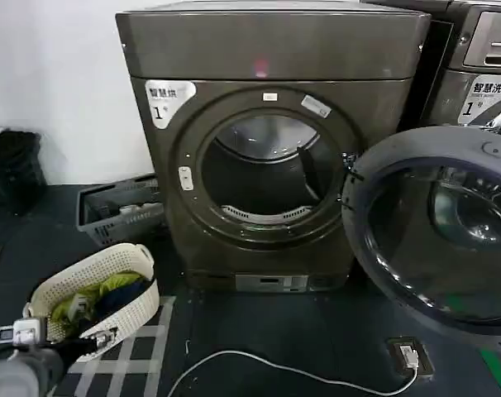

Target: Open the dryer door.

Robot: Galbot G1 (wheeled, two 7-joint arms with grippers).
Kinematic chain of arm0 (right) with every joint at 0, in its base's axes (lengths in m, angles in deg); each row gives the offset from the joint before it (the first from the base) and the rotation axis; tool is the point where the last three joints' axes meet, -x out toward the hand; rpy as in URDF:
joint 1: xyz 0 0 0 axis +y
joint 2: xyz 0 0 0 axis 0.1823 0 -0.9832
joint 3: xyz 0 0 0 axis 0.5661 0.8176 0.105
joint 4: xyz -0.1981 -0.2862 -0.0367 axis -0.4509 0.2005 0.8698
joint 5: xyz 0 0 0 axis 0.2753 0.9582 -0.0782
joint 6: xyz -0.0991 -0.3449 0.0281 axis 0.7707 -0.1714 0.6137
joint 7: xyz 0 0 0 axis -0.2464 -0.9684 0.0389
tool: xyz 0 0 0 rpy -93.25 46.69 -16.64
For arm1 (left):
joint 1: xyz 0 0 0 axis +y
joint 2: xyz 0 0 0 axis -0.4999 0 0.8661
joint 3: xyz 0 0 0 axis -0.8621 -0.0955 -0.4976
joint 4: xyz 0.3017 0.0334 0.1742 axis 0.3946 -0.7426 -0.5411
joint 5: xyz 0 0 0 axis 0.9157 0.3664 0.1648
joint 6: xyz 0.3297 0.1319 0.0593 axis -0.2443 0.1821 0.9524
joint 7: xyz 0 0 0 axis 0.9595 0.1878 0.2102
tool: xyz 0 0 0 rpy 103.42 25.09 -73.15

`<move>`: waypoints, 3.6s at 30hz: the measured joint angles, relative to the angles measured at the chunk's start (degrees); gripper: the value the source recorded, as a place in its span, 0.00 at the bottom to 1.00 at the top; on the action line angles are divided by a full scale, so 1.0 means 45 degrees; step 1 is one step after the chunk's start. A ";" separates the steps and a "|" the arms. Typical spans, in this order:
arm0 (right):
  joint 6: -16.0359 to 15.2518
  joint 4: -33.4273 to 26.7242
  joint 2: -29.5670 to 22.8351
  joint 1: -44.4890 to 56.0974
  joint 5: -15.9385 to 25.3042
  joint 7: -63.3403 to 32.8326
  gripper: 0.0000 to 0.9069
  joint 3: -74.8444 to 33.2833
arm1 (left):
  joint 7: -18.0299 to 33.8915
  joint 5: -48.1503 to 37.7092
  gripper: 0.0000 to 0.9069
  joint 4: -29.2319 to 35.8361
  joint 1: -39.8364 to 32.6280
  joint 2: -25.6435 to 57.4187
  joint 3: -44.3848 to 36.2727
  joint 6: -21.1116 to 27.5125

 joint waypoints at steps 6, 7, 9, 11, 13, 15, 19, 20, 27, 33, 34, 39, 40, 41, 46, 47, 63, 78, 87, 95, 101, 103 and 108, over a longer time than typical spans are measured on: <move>0.0179 0.0154 -0.0255 0.0045 0.0219 0.0105 1.00 0.0122 | 0.0404 -0.1444 1.00 -0.1624 -0.1854 -0.0009 -0.1163 -0.0001; 0.0196 0.0179 -0.0289 0.0059 0.0262 0.0116 1.00 0.0123 | 0.0436 -0.1569 1.00 -0.1909 -0.2240 -0.0013 -0.1432 -0.0001; 0.0209 0.0233 -0.0343 0.0101 0.0281 0.0117 1.00 0.0107 | 0.0505 -0.1700 1.00 -0.2530 -0.3139 -0.0050 -0.2122 -0.0006; 0.0217 0.0255 -0.0377 0.0125 0.0283 0.0117 1.00 0.0057 | 0.0618 -0.1749 1.00 -0.3065 -0.3995 -0.0075 -0.2818 -0.0005; 0.0233 0.0272 -0.0398 0.0147 0.0293 0.0117 1.00 0.0003 | 0.0880 -0.1949 1.00 -0.3653 -0.4883 -0.0130 -0.3571 -0.0009; 0.0247 0.0281 -0.0407 0.0172 0.0296 0.0116 1.00 -0.0051 | 0.1078 -0.2281 1.00 -0.4221 -0.5701 -0.0205 -0.4273 -0.0008; 0.0285 0.0271 -0.0411 0.0184 0.0298 0.0115 1.00 -0.0144 | 0.1151 -0.2777 1.00 -0.5475 -0.7218 -0.0205 -0.5486 -0.0014; 0.0294 0.0260 -0.0410 0.0180 0.0298 0.0114 1.00 -0.0155 | 0.1151 -0.2888 1.00 -0.5779 -0.7523 -0.0168 -0.5735 -0.0012; 0.0248 0.0259 -0.0460 0.0163 0.0518 0.0117 1.00 -0.0134 | 0.1164 -0.3224 1.00 -0.6844 -0.8459 0.0089 -0.6765 -0.0013; 0.0259 0.0258 -0.0468 0.0126 0.0524 0.0223 1.00 -0.0025 | 0.1150 -0.3229 1.00 -0.6947 -0.8551 0.0089 -0.6943 -0.0012; 0.0271 0.0235 -0.0467 0.0122 0.0524 0.0225 1.00 -0.0016 | 0.1149 -0.3231 1.00 -0.6956 -0.8556 0.0093 -0.6945 -0.0012; 0.0351 0.0099 -0.0461 0.0114 0.0525 0.0225 1.00 0.0013 | 0.1110 -0.3413 1.00 -0.7024 -0.8614 0.0177 -0.6900 -0.0011; 0.0371 0.0082 -0.0462 0.0114 0.0527 0.0225 1.00 0.0021 | 0.1104 -0.3419 1.00 -0.7053 -0.8653 0.0200 -0.6873 -0.0011; 0.0391 0.0066 -0.0460 0.0115 0.0529 0.0225 1.00 0.0028 | 0.1081 -0.3419 1.00 -0.7082 -0.8695 0.0229 -0.6860 -0.0012; 0.0529 -0.0025 -0.0441 0.0109 0.0537 0.0232 1.00 0.0120 | 0.0573 -0.3288 1.00 -0.7096 -0.8951 0.0550 -0.7038 -0.0011; 0.0559 -0.0042 -0.0440 0.0102 0.0541 0.0233 1.00 0.0132 | 0.0525 -0.3381 1.00 -0.7065 -0.8991 0.0633 -0.7077 -0.0009; 0.0810 -0.0457 -0.0334 0.0009 0.0577 0.0323 1.00 0.0320 | 0.0312 -0.3875 1.00 -0.8782 -1.1090 0.0901 -0.8925 -0.0012; 0.0947 -0.0739 -0.0180 0.0092 0.0513 0.0398 1.00 0.0056 | -0.6018 0.3618 1.00 -1.0126 -1.1896 0.1667 -1.0786 -0.0007; 0.0936 -0.0596 -0.0235 0.0000 0.0525 0.0414 1.00 0.0244 | -1.1444 1.1282 1.00 -1.0854 -1.0913 0.2914 -1.0275 -0.5498; 0.0915 -0.0474 -0.0329 0.0010 0.0537 0.0418 1.00 0.0306 | -1.1140 1.8008 1.00 -1.1722 -1.1682 0.2512 -0.9746 -1.2244; 0.0923 -0.0422 -0.0439 0.0057 0.0542 0.0421 1.00 0.0290 | -0.8928 2.3102 1.00 -1.2555 -1.3267 0.1392 -0.9933 -1.7169; 0.0923 -0.0388 -0.0480 0.0058 0.0542 0.0421 1.00 0.0259 | -0.7936 2.4834 1.00 -1.2861 -1.3811 0.0984 -1.0093 -1.8255; 0.0898 -0.0314 -0.0544 0.0053 0.0541 0.0419 1.00 0.0174 | -0.6816 2.9006 1.00 -1.3165 -1.4923 0.0557 -1.0807 -1.9651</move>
